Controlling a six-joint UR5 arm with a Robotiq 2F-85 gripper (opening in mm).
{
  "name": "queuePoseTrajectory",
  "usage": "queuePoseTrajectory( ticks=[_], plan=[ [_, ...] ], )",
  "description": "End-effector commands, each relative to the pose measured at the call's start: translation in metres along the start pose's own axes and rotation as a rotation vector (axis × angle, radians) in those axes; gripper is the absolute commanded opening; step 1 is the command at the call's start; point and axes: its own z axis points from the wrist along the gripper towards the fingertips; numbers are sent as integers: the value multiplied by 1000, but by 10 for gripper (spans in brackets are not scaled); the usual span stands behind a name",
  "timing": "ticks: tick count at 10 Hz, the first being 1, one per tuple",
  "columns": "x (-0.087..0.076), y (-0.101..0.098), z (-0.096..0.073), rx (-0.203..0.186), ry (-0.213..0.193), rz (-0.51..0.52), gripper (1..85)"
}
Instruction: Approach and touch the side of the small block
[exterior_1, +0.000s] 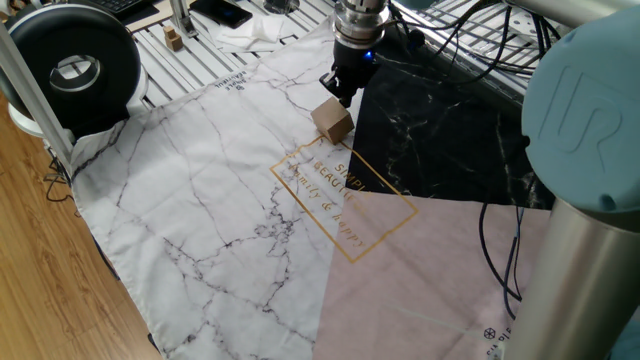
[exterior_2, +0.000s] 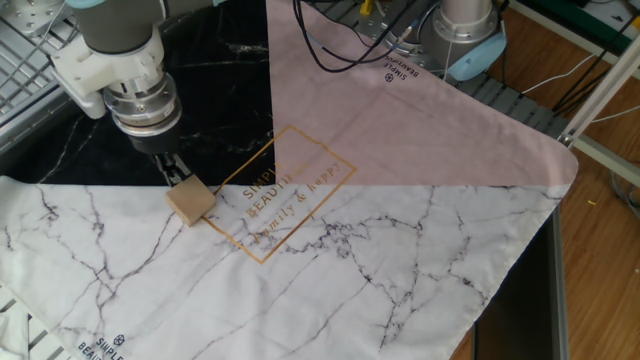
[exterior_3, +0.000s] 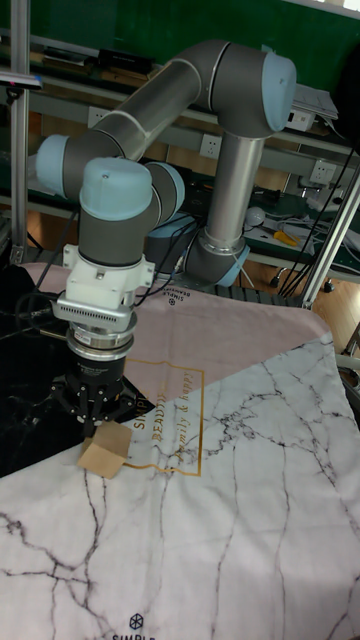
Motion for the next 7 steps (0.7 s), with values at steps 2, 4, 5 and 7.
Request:
queuePoseTrajectory(
  ticks=[2, 4, 5, 7],
  plan=[
    [-2, 2, 0, -8, -4, 12, 10],
    [-2, 2, 0, -8, -4, 12, 10],
    [-2, 2, 0, -7, -3, 11, 10],
    [-1, -7, 0, 24, -1, -14, 10]
  ],
)
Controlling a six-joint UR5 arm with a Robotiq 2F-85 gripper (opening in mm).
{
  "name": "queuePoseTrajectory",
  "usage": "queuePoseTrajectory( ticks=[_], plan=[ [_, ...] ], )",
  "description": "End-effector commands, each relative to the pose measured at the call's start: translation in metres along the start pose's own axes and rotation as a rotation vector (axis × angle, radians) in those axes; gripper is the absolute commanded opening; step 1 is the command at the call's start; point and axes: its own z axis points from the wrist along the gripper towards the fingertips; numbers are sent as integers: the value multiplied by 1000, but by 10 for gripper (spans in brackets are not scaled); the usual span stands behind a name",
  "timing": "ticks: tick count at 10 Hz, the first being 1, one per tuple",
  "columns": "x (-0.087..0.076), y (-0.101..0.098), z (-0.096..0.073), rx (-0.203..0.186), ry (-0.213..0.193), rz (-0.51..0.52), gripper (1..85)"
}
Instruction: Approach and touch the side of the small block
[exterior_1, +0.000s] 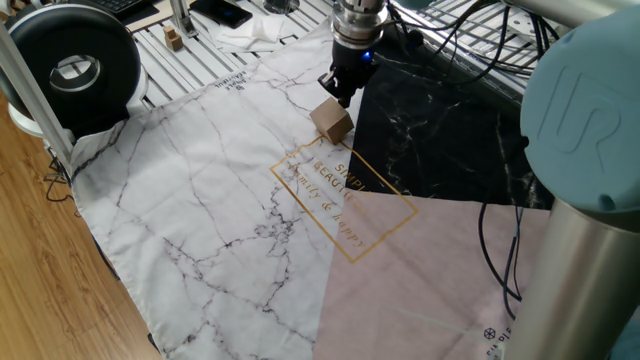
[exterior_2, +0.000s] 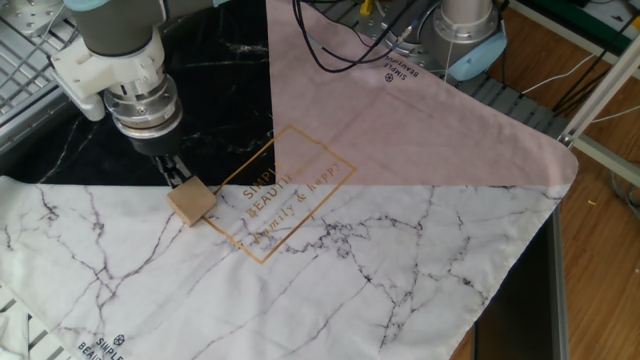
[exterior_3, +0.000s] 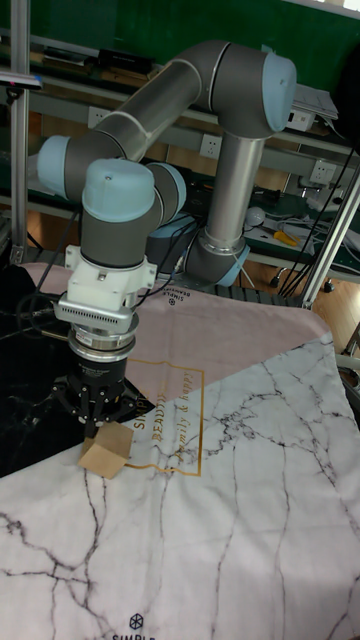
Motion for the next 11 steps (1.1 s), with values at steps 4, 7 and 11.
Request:
queuePoseTrajectory(
  ticks=[4, 7, 11],
  plan=[
    [-7, -34, -7, 124, -16, -104, 10],
    [-19, -59, -19, 215, -44, -175, 10],
    [-27, -31, -39, 83, -63, -112, 10]
  ],
)
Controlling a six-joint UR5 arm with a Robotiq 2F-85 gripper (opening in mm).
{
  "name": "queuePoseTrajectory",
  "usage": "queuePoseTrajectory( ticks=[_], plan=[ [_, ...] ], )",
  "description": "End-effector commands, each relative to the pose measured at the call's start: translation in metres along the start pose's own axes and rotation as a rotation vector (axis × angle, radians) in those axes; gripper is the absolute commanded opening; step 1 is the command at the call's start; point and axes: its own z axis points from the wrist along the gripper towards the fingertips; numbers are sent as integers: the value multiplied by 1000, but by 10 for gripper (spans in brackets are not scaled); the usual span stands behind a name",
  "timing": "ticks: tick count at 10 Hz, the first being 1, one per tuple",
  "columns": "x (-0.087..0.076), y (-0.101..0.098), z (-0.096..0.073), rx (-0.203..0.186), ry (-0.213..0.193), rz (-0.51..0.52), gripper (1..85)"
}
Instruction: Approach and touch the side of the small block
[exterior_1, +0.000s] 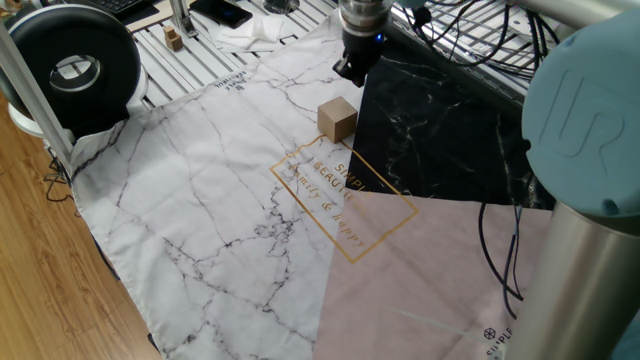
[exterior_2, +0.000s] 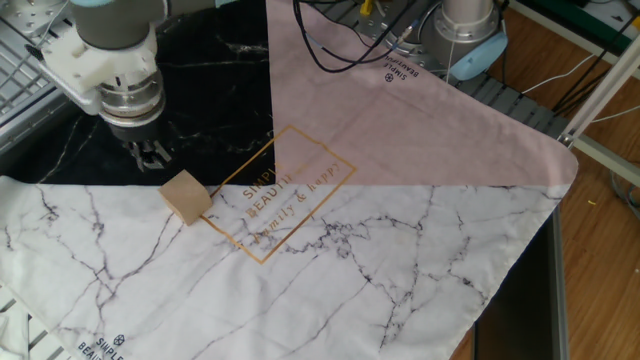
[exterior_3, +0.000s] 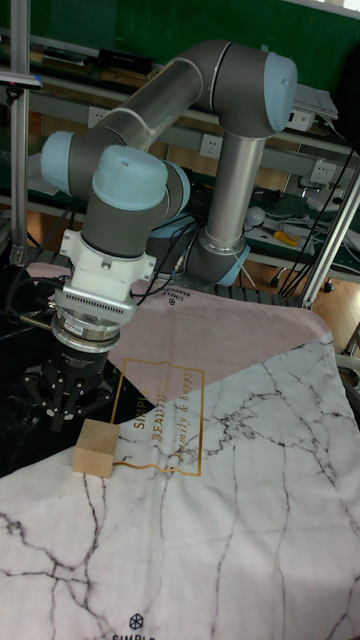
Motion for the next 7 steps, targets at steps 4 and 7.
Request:
queuePoseTrajectory(
  ticks=[4, 7],
  plan=[
    [-13, 31, -54, -115, -51, 70, 10],
    [-10, 46, -67, -108, -71, 94, 10]
  ],
)
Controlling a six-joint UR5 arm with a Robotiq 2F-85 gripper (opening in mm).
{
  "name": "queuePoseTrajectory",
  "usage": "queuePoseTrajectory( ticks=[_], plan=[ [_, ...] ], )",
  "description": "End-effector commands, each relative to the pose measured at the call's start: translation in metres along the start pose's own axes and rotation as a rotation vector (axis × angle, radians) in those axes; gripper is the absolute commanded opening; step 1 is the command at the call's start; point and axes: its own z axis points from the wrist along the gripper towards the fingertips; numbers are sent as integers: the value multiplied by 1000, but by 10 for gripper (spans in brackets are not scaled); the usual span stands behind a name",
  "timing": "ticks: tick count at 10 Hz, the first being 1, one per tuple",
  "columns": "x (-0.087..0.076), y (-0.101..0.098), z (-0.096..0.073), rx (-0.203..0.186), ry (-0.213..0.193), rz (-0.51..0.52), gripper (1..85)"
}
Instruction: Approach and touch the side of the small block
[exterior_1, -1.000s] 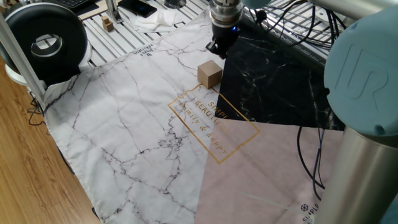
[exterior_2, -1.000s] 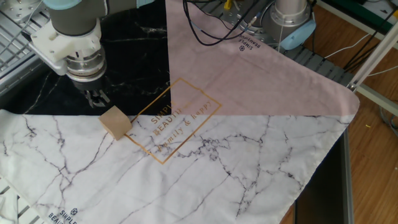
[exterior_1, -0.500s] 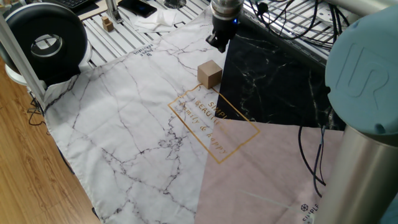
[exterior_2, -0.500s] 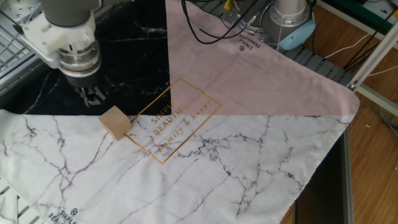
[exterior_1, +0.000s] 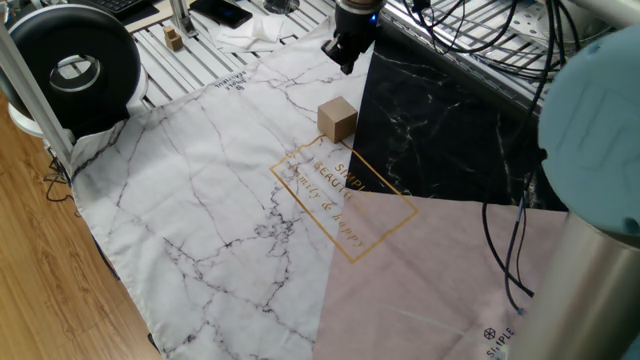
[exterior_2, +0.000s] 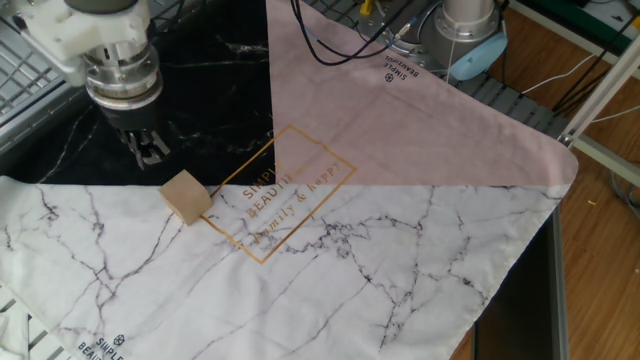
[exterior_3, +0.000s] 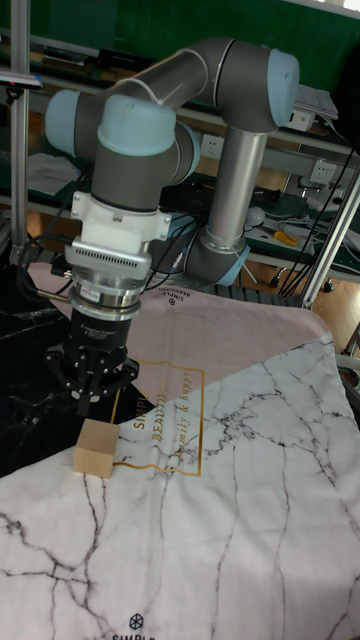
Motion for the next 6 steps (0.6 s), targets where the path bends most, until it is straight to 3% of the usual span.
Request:
queuePoseTrajectory(
  ticks=[1, 6],
  plan=[
    [2, 20, -16, -21, -27, 30, 10],
    [0, 23, -12, -26, -33, 17, 10]
  ],
)
